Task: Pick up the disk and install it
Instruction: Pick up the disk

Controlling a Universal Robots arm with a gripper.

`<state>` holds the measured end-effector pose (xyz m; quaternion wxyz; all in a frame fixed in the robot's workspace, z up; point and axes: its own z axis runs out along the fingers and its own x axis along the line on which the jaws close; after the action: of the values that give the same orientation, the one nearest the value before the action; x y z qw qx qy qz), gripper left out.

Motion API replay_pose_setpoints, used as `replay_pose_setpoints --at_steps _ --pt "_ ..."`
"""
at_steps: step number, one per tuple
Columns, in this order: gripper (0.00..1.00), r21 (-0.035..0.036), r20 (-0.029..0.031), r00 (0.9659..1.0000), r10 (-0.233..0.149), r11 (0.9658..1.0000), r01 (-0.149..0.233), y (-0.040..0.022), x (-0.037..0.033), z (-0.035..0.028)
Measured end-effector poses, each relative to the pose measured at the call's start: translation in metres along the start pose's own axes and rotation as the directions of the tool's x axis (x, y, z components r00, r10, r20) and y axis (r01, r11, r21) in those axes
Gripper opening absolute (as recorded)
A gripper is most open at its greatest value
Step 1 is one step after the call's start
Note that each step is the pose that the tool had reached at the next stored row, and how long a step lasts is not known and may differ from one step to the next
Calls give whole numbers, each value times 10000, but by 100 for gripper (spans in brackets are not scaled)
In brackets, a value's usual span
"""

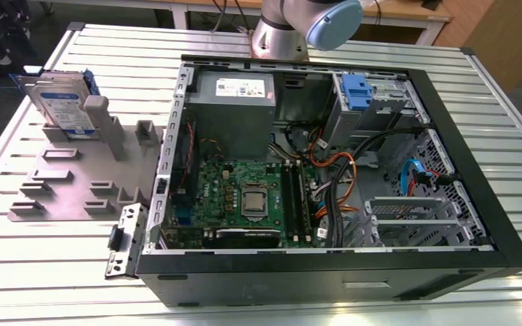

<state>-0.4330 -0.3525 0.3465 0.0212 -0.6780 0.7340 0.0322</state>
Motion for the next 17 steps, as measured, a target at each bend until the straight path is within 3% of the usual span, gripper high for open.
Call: replay_pose_setpoints --at_steps 2,12,17 --pt "49 -6 -1 10000 -41 10000 41 5 -12 27" --pt "49 -24 13 9995 -314 9995 314 70 -34 138" --pt "50 -27 12 9995 -318 9995 318 92 -77 189"
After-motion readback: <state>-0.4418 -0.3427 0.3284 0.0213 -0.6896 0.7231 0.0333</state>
